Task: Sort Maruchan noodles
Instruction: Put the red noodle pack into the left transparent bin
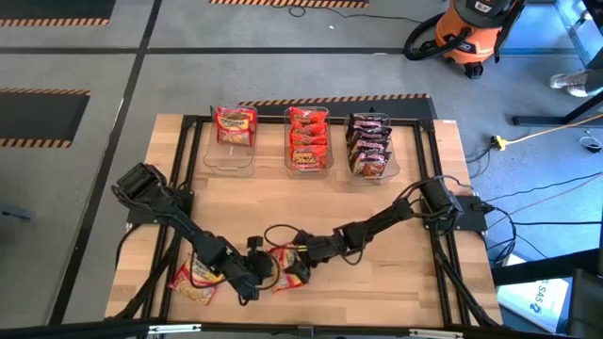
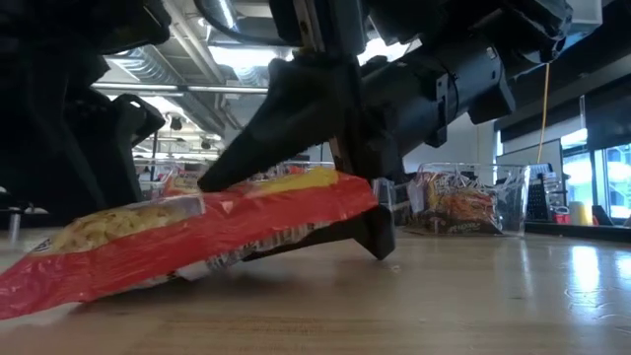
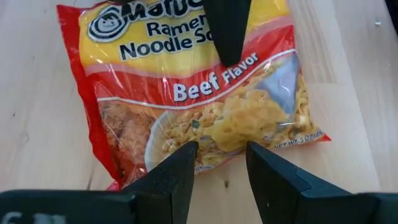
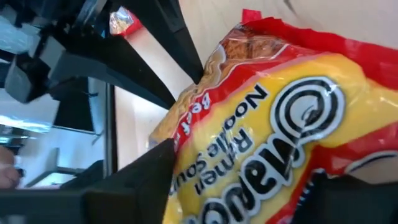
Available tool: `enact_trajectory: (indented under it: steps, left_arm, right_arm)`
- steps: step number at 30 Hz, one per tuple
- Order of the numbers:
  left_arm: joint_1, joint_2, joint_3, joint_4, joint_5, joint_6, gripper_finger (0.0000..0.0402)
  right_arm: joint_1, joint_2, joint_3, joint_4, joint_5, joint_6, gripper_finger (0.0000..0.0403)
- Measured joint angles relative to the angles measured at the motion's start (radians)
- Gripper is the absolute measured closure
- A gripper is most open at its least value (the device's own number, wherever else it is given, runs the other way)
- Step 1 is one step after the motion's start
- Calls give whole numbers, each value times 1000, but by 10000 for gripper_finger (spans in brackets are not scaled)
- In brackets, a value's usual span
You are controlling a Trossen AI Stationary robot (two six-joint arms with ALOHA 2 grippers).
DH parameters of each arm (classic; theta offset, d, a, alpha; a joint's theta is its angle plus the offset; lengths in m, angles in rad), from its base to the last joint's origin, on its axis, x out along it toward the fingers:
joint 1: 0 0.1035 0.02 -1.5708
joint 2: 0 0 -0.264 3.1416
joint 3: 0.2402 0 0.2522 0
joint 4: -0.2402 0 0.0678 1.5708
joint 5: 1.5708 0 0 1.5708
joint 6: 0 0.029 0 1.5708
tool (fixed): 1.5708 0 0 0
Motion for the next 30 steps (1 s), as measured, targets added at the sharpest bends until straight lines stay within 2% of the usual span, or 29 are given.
enact_trajectory:
  steps: [5,11,16,20,24,30]
  left_arm:
    - [-1,-28,-2,-15,25,17,262]
    - [-3,-161,-2,-127,130,-16,262]
    - [-4,-262,-2,-144,179,-36,262]
    - [5,-309,0,-143,138,-56,261]
    - [30,-322,0,-136,194,-75,245]
    - [65,-295,0,-68,299,-119,183]
  right_arm:
    - [2,0,0,3,14,-54,250]
    - [7,-2,7,4,-14,-120,312]
    - [16,-2,59,-51,-41,-191,310]
    - [45,-7,152,-221,-5,-274,306]
    - [95,-7,278,-433,75,-383,312]
    - [169,-9,443,-627,299,-554,308]
